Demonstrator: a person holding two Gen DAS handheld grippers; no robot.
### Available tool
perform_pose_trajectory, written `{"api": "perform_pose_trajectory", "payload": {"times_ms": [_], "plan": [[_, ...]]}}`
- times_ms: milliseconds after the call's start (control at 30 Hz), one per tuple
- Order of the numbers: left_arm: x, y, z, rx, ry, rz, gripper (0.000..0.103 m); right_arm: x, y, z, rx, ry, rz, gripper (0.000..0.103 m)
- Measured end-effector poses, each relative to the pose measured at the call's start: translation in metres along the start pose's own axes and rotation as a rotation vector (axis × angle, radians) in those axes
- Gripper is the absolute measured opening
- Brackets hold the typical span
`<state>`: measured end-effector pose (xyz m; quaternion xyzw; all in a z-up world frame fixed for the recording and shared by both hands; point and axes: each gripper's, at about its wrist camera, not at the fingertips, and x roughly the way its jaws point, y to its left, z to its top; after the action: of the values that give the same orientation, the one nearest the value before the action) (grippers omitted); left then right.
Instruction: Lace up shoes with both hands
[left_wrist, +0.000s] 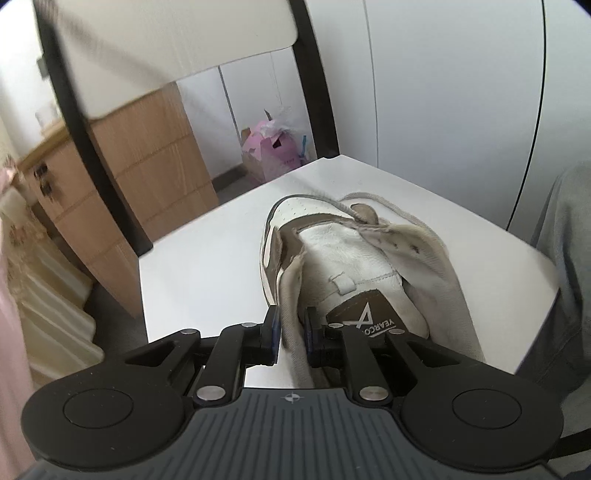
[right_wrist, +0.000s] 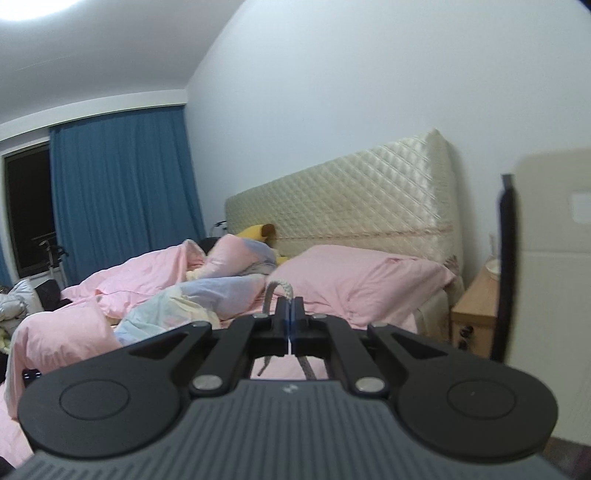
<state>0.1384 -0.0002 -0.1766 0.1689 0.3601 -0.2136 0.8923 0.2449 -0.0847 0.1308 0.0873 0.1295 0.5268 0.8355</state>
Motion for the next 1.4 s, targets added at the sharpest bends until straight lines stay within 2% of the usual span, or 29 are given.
{"api": "perform_pose_trajectory", "payload": {"times_ms": [67,100,167,333,467,600,667,933,967,1067,1167,1400], "plan": [[-0.005,0.008,-0.003,-0.037,-0.002,-0.041,0.018,-0.015,-0.014,-0.016,0.03,0.004,-0.038,0.002],[-0.009,0.013,-0.006,-0.06,-0.009,-0.065,0.025,-0.02,-0.02,-0.02,0.044,0.008,-0.055,0.002],[-0.02,0.024,-0.011,-0.114,-0.036,-0.114,0.03,-0.031,-0.03,-0.032,0.071,0.016,-0.088,0.002],[-0.056,0.06,-0.028,-0.298,-0.154,-0.265,0.031,-0.057,-0.055,-0.07,0.146,0.039,-0.159,0.002],[-0.073,0.094,-0.041,-0.515,-0.268,-0.431,0.031,-0.08,-0.064,-0.107,0.207,0.057,-0.207,0.002],[-0.069,0.125,-0.051,-0.771,-0.374,-0.6,0.031,-0.093,-0.07,-0.135,0.268,0.059,-0.24,0.002],[-0.064,0.135,-0.055,-0.867,-0.409,-0.663,0.031,-0.098,-0.073,-0.148,0.299,0.056,-0.253,0.002],[-0.038,0.151,-0.058,-1.195,-0.465,-0.899,0.031,-0.101,-0.064,-0.176,0.395,0.027,-0.258,0.002],[-0.036,0.153,-0.059,-1.24,-0.471,-0.92,0.031,-0.1,-0.062,-0.177,0.402,0.028,-0.255,0.002],[-0.028,0.159,-0.063,-1.337,-0.455,-0.894,0.03,-0.099,-0.056,-0.185,0.423,0.029,-0.238,0.002],[-0.017,0.164,-0.067,-1.436,-0.446,-0.916,0.029,-0.095,-0.052,-0.188,0.431,0.039,-0.227,0.002],[-0.002,0.169,-0.07,-1.539,-0.489,-0.964,0.029,-0.095,-0.046,-0.192,0.441,0.047,-0.215,0.002]]}}
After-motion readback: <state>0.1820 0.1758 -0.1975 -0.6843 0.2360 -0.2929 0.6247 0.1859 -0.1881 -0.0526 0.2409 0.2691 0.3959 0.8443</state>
